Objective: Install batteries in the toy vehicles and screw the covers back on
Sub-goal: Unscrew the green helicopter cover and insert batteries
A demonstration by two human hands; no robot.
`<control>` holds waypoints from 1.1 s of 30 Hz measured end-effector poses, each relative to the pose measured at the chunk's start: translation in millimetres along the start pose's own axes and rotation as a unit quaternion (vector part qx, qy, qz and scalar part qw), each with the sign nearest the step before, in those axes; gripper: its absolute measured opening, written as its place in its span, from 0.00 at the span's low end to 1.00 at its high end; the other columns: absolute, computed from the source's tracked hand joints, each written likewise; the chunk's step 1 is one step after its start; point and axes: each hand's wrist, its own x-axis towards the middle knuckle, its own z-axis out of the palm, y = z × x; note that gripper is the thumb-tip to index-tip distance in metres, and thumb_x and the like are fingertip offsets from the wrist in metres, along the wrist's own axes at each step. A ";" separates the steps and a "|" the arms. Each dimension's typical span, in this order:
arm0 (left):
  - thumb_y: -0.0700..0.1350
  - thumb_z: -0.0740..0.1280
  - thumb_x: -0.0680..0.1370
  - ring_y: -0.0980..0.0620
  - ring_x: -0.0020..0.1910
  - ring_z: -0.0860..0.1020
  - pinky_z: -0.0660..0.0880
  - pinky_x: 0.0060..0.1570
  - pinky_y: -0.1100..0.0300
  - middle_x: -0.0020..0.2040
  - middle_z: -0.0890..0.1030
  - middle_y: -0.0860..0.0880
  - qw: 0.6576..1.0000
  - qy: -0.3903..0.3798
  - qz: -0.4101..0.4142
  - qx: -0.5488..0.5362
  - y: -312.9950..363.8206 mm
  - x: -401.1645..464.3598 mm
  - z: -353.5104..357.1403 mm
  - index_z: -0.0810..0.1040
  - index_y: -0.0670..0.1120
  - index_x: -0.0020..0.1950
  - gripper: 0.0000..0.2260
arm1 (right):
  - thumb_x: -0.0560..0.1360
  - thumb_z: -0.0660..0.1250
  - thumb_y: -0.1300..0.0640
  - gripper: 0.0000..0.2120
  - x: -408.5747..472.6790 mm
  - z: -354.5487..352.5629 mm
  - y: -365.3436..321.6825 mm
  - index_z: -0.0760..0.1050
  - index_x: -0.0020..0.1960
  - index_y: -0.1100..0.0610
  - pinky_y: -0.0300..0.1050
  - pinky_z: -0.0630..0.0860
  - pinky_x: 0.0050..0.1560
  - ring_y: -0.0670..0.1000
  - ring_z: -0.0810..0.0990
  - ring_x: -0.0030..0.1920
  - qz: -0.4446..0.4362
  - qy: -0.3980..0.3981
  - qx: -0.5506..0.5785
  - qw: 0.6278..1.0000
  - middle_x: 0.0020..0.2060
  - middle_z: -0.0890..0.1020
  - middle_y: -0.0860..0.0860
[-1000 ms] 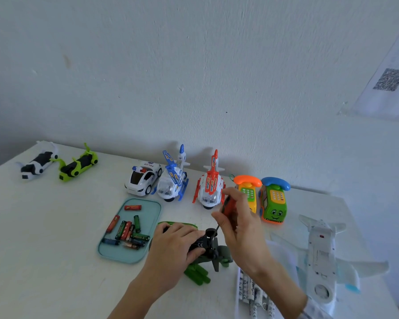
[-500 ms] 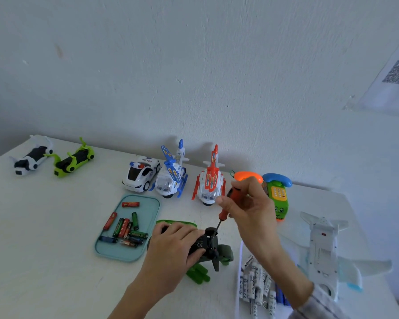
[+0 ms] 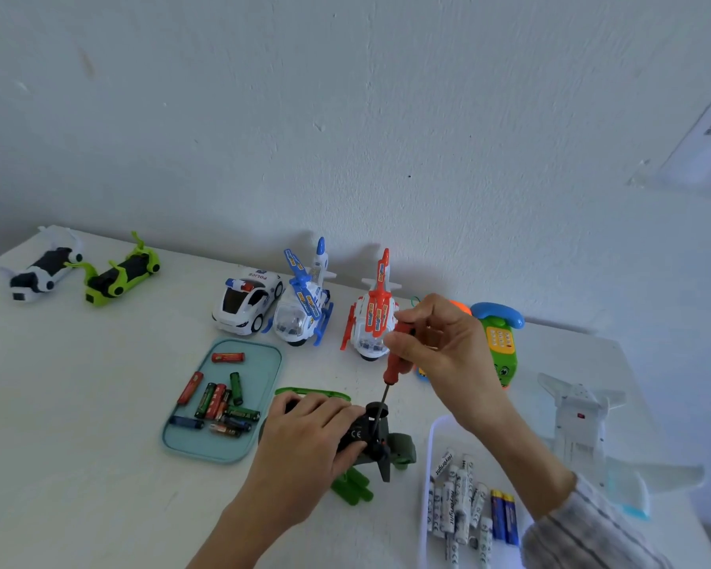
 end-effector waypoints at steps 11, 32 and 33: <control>0.59 0.57 0.75 0.56 0.47 0.79 0.73 0.49 0.55 0.49 0.82 0.60 1.000 -0.012 -0.004 0.001 -0.1 1.3 -0.9 0.79 0.55 0.55 0.16 | 0.67 0.72 0.59 0.08 3.7 -9.4 5.7 0.74 0.42 0.58 0.50 0.79 0.36 0.65 0.80 0.37 0.026 0.021 0.006 0.999 0.37 0.80 0.60; 0.60 0.58 0.75 0.57 0.48 0.77 0.67 0.52 0.57 0.49 0.80 0.61 1.000 -0.015 -0.007 0.004 0.6 -1.5 -2.2 0.77 0.56 0.56 0.15 | 0.73 0.69 0.68 0.05 6.6 -11.1 8.6 0.75 0.45 0.60 0.48 0.81 0.43 0.54 0.83 0.42 0.026 -0.031 0.044 0.998 0.47 0.83 0.56; 0.60 0.58 0.75 0.57 0.48 0.78 0.66 0.52 0.57 0.49 0.81 0.61 1.000 -0.014 -0.005 0.005 0.6 -1.0 -2.2 0.76 0.56 0.56 0.15 | 0.70 0.72 0.64 0.07 6.0 -9.4 8.9 0.75 0.44 0.60 0.46 0.81 0.41 0.52 0.82 0.41 0.021 -0.021 0.035 0.999 0.44 0.83 0.52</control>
